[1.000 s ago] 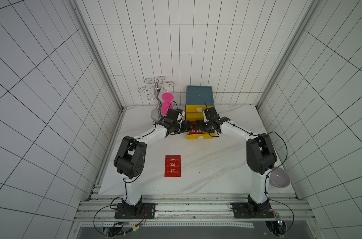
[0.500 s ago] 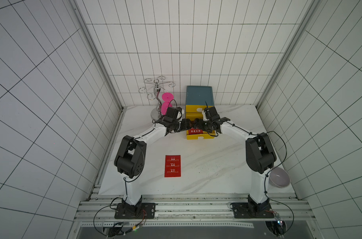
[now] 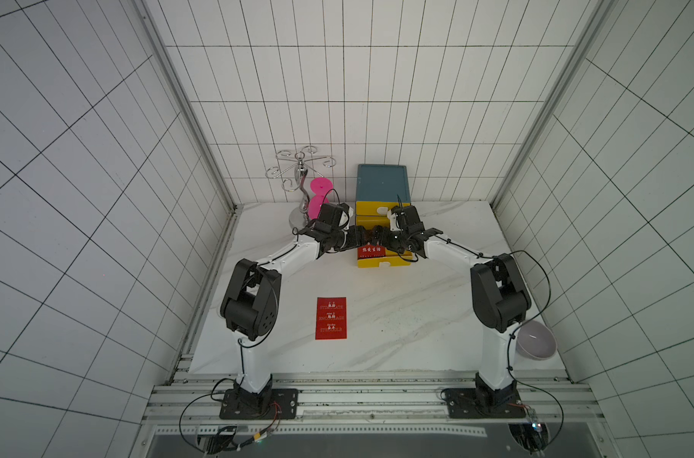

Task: Take the postcards out of the drawer
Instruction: Pick up the postcard from the drawer.

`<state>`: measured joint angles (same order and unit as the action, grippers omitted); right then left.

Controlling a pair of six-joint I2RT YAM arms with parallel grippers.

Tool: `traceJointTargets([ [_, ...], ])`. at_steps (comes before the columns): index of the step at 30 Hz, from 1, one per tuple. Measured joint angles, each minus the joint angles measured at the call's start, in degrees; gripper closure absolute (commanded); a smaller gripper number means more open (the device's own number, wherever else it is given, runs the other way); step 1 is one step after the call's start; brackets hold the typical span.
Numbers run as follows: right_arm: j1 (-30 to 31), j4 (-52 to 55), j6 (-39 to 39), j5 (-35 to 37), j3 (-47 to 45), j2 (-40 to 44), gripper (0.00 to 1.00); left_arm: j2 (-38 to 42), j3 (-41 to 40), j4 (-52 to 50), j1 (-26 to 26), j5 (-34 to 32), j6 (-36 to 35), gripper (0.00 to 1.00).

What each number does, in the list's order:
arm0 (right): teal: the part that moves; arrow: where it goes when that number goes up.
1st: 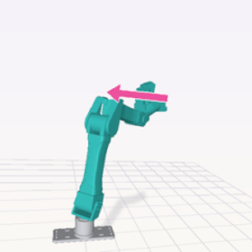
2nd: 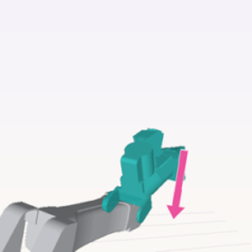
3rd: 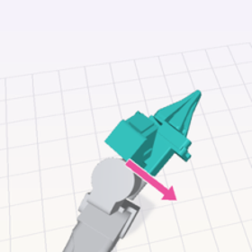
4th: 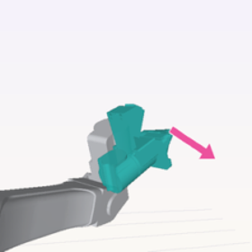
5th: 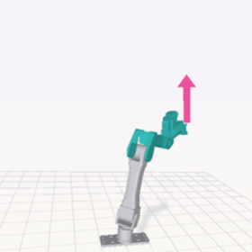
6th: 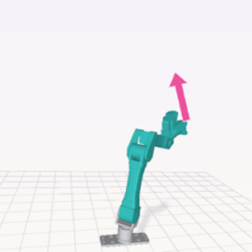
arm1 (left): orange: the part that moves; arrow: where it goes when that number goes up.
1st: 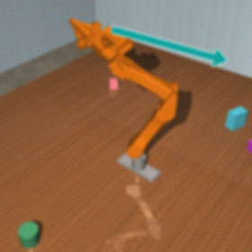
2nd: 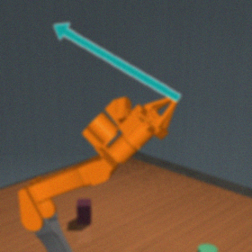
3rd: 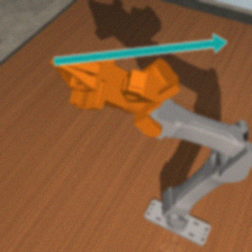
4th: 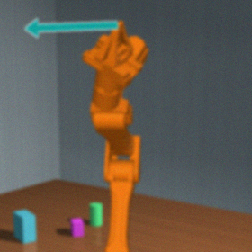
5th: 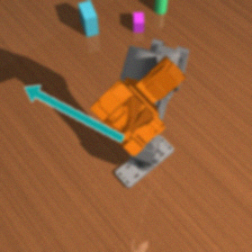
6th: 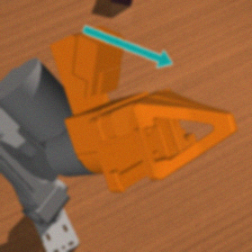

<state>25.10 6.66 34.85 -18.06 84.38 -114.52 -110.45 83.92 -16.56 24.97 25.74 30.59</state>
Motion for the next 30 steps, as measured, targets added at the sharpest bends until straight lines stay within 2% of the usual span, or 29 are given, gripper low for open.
traceJointTargets([
  [11,-1.5,-6.3,2.4,-2.8,-4.2,1.5,0.13,-0.2,0.3,0.0,0.1,0.0,0.0,0.3],
  [22,-2.8,-16.9,6.3,-6.6,-9.3,2.3,0.16,-0.2,0.4,-0.4,0.2,0.0,0.0,0.3],
  [30,-3.1,-21.6,7.8,-8.5,-10.2,2.4,0.18,-0.3,0.4,-0.6,0.2,0.1,-0.2,0.3],
])
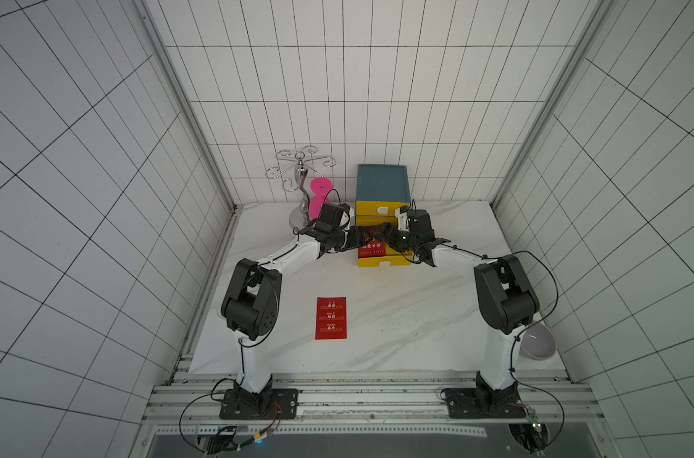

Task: Take the postcards out of the drawer
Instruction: Pick up the postcard from the drawer.

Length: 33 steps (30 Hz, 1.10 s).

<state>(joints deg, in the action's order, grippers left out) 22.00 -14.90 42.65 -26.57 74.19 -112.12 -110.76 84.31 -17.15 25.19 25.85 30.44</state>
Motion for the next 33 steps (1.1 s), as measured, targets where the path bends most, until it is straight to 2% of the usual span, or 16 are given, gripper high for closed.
traceJointTargets([
  [4,0.0,-3.3,0.5,-0.8,-1.9,0.9,0.19,-0.1,0.0,-0.2,0.0,0.2,0.0,0.3],
  [11,0.0,-5.3,1.3,-1.0,-2.9,1.5,0.29,-0.2,0.0,-0.3,0.1,0.2,0.0,0.3],
  [21,-0.2,-4.6,2.5,-0.5,-2.9,1.5,0.57,-0.2,0.0,-0.3,0.0,0.3,0.0,0.29],
  [32,-0.3,-3.3,3.1,0.5,-2.9,1.5,0.99,-0.2,0.0,-0.3,-0.2,0.9,0.1,0.29],
  [33,-0.3,-3.1,3.1,0.6,-2.9,1.5,1.0,-0.2,0.0,-0.3,-0.2,1.0,0.2,0.29],
])
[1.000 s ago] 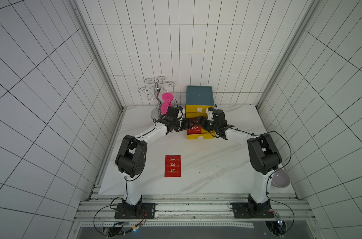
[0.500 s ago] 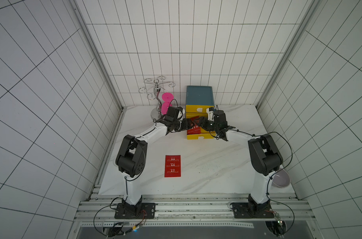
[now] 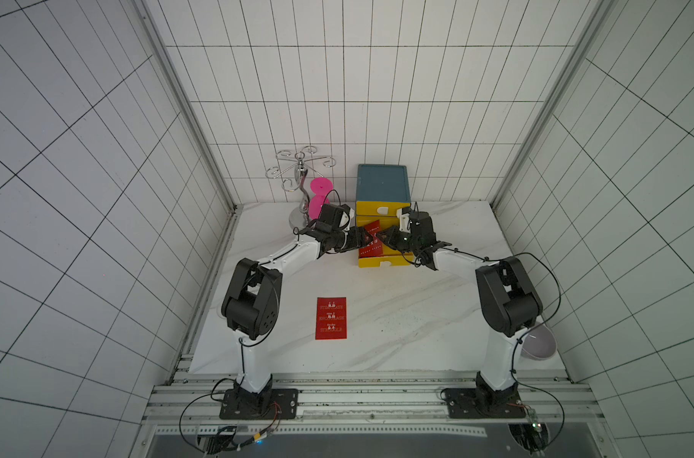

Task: Take the postcards out of the drawer
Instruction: Pick up the postcard from the drawer, then place the postcard at the center of the board.

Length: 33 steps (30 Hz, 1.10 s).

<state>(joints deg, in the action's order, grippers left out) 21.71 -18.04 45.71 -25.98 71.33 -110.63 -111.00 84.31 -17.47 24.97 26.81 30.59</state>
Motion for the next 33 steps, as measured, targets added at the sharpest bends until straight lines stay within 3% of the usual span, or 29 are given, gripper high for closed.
traceJointTargets([
  [11,-1.4,2.1,1.2,-0.6,0.0,0.9,1.0,2.9,-0.3,-0.5,-2.4,0.4,0.5,0.27],
  [18,-4.3,5.2,3.0,-4.6,0.0,9.5,1.0,13.5,-7.5,1.2,-6.2,0.7,1.1,0.27],
  [22,-5.1,4.9,4.9,-7.9,-0.8,14.2,1.0,15.6,-10.5,3.3,-6.7,2.6,1.4,0.27],
  [33,-4.7,2.1,9.6,-16.0,-19.4,25.9,1.0,20.1,-29.8,16.7,-6.1,14.8,6.8,0.27],
])
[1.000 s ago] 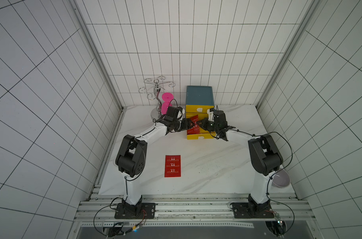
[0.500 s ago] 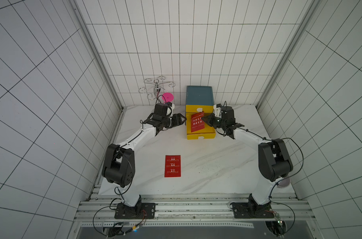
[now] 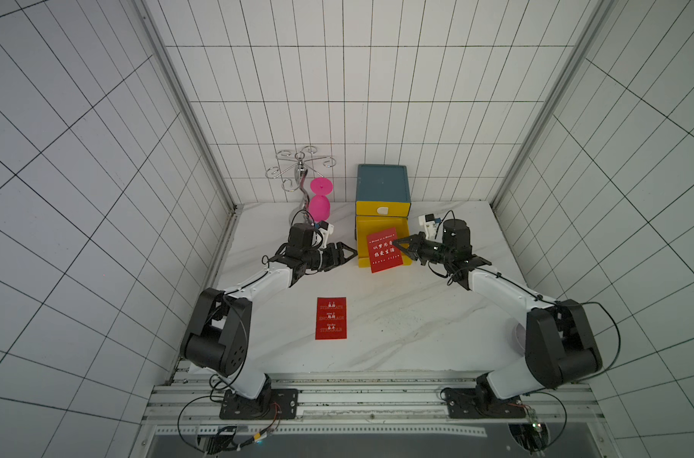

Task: Take the postcards out of the drawer
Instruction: Place the postcard at the center of the board.

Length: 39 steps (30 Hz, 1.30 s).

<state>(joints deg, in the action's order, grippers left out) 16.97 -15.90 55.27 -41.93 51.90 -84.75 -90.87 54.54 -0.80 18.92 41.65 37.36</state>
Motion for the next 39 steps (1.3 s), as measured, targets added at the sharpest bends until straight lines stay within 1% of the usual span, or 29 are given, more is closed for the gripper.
traceJointTargets([
  [7,2.0,-2.0,-0.4,-3.1,-6.1,4.2,1.0,2.3,-7.5,10.1,4.8,3.1,4.1,0.29],
  [11,3.5,-4.5,0.5,-3.6,-10.2,4.5,1.0,2.3,-10.6,14.7,6.6,3.2,6.9,0.33],
  [15,4.9,-6.3,1.8,-3.3,-13.2,4.7,1.0,2.3,-10.9,18.0,7.6,2.6,8.7,0.4],
  [22,5.2,-9.4,3.3,-2.0,-16.2,6.8,1.0,2.3,-12.8,20.4,7.8,0.8,10.3,0.64],
  [27,5.7,-10.5,4.1,-1.4,-17.6,7.0,1.0,2.9,-14.3,20.7,8.0,-0.2,10.7,0.74],
  [34,6.3,-12.4,5.0,-0.4,-19.5,7.0,1.0,4.9,-16.0,21.6,8.0,-1.5,11.0,0.85],
  [39,7.5,-13.3,5.6,0.9,-21.4,7.0,1.0,6.9,-17.3,21.9,8.3,-1.7,11.1,0.86],
])
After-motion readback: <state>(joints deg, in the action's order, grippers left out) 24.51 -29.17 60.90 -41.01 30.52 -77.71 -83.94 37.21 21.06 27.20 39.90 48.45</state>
